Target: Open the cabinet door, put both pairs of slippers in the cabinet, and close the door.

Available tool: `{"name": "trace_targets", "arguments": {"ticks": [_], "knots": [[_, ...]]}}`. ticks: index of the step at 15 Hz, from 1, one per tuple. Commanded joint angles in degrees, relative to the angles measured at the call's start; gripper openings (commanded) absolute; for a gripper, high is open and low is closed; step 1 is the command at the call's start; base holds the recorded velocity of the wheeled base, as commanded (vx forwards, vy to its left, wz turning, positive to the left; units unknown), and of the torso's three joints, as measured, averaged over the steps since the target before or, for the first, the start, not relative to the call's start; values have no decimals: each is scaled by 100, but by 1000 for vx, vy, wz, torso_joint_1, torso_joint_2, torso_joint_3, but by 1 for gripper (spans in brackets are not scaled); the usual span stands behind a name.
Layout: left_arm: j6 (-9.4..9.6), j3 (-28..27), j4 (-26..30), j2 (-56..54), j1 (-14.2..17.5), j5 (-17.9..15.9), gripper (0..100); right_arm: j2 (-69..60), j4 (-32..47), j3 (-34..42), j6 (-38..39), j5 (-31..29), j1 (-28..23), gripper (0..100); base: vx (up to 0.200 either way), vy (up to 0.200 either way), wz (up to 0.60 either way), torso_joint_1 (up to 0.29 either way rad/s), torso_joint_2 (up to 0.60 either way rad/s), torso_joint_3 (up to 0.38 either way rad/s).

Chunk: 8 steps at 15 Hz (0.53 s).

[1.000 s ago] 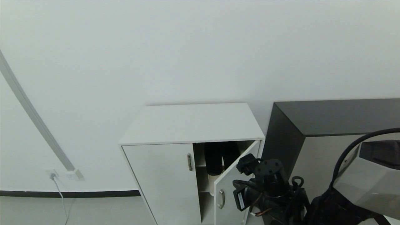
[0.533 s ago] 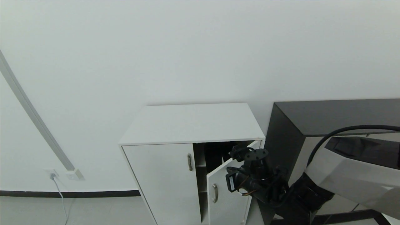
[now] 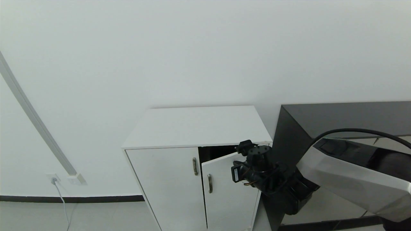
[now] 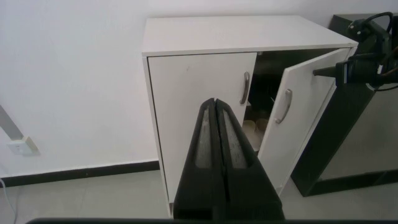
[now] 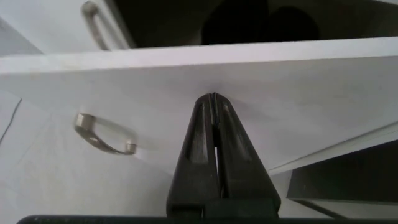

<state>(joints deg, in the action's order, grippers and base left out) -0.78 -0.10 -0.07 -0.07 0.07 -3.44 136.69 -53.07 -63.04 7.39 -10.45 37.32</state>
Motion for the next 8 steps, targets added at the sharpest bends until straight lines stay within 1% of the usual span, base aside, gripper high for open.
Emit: {"name": "trace_targets", "arguments": {"ticks": [1,8], "knots": [[-1,1,-1,7,1,-8,0,261,42,-270,0,-1,-110,0,0,0,0,0,0,0],[-1,1,-1,7,1,-8,0,657,332,-1123,-132,-10,-304,0,0,0,0,0,0,0]]}}
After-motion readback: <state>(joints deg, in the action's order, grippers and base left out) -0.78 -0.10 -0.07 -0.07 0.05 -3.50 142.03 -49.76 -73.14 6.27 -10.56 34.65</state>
